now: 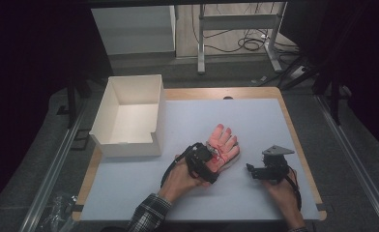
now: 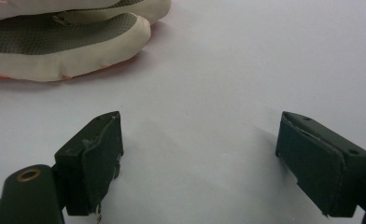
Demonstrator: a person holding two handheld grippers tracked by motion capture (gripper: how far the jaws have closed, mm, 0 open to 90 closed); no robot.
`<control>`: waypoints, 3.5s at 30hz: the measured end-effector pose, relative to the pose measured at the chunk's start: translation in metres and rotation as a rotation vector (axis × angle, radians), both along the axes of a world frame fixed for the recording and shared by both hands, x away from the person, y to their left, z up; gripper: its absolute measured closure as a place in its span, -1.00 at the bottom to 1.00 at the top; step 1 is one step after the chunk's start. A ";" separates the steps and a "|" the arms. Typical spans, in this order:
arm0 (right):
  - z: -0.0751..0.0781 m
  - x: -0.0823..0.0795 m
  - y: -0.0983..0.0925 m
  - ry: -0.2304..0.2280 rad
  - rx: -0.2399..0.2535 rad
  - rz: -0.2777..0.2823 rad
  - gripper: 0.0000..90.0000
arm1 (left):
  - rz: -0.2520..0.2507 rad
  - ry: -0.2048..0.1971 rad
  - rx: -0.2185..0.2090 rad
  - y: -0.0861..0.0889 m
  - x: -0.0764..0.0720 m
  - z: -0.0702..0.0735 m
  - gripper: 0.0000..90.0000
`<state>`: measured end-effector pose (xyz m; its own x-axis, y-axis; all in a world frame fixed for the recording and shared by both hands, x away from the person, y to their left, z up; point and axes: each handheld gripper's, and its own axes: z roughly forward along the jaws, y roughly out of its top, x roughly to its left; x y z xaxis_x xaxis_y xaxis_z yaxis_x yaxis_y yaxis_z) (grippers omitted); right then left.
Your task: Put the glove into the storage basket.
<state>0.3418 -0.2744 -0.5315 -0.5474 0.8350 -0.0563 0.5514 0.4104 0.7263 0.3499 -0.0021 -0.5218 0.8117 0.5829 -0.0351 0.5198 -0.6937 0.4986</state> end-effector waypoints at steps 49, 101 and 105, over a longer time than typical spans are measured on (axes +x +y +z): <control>0.000 0.000 0.000 0.000 0.002 -0.002 -0.66 | 0.094 -0.023 -0.069 0.037 0.042 0.098 -0.05; 0.000 0.000 0.000 -0.003 0.002 -0.002 -0.66 | 0.637 -0.086 -0.074 0.223 0.092 0.152 -0.08; 0.000 0.000 0.000 -0.003 0.002 -0.002 -0.66 | 0.666 -0.078 -0.075 0.231 0.098 0.137 -0.09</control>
<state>0.3416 -0.2742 -0.5319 -0.5452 0.8364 -0.0558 0.5504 0.4073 0.7288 0.4477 0.2294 -0.3851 0.2815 0.9582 -0.0505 0.7850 -0.1998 0.5863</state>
